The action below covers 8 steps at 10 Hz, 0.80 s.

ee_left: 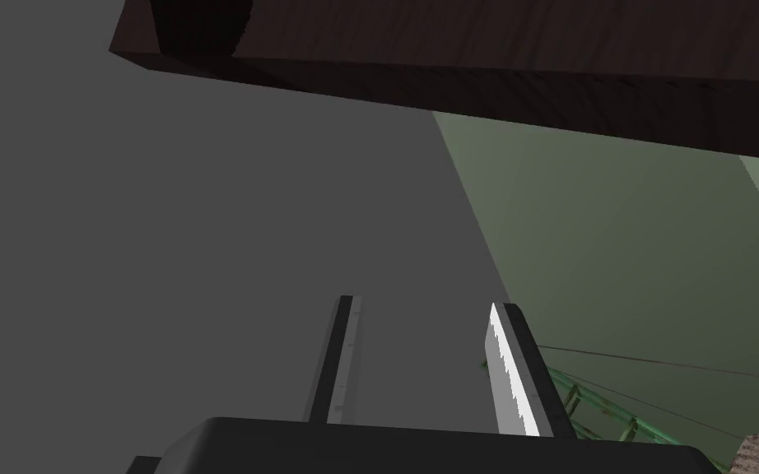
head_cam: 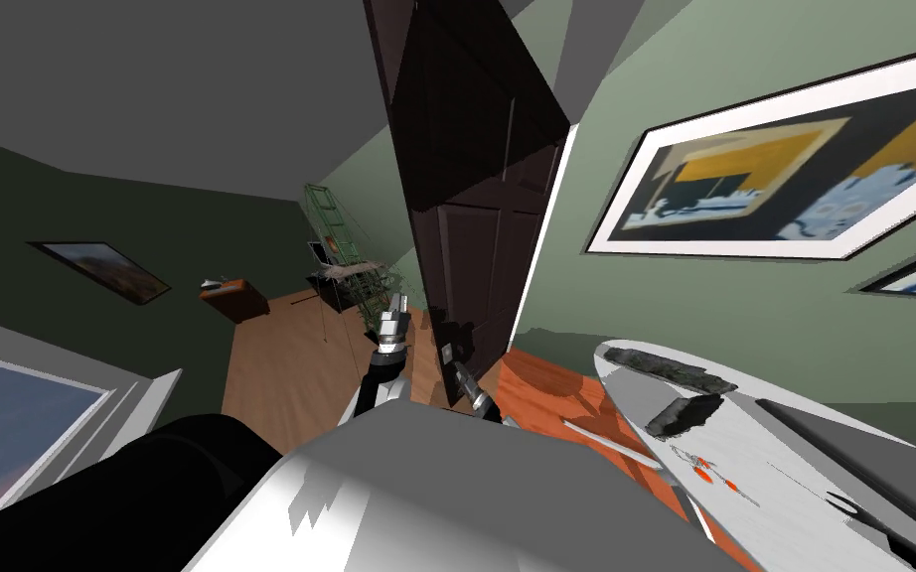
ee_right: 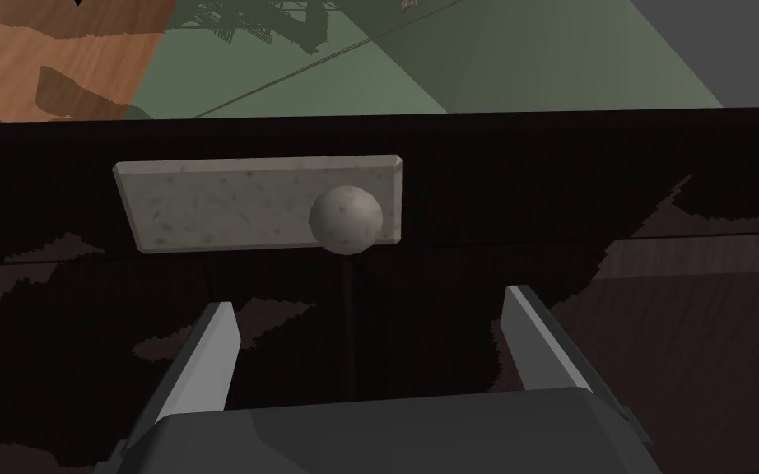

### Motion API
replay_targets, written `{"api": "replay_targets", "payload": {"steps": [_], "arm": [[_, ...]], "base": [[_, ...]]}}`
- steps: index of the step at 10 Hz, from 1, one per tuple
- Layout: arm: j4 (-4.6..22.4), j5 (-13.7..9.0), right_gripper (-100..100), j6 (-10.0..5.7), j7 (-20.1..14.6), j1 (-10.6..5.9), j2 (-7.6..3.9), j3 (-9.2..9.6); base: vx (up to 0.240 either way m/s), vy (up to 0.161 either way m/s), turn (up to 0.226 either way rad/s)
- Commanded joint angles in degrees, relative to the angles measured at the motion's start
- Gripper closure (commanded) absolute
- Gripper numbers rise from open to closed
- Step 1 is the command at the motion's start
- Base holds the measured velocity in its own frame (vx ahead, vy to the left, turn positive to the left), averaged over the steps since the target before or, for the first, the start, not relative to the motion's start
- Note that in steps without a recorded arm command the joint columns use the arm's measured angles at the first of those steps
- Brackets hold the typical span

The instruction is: Push the door open

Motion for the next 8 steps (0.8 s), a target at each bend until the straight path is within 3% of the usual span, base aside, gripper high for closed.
{"api": "replay_targets", "payload": {"steps": [1, 4, 5, 6, 8], "arm": [[0.4, 0.0, -100, -0.01, 0.1, -0.28, 0.26, -0.28], [1.0, -0.1, -100, 0.15, 0.4, -0.69, 1.29, -0.88], [1.2, -0.1, -100, -0.05, 0.3, -0.7, 1.12, -0.79], [1.2, -0.1, 100, -0.05, 0.3, -0.7, 1.12, -0.79], [1.2, -0.1, 100, -0.05, 0.3, -0.7, 1.12, -0.79]], "base": [[0.158, 0.128, 0.021], [0.151, 0.142, 0.028], [0.065, 0.065, -0.002], [-0.008, -0.008, -0.002], [-0.025, -0.025, 0.002]]}}
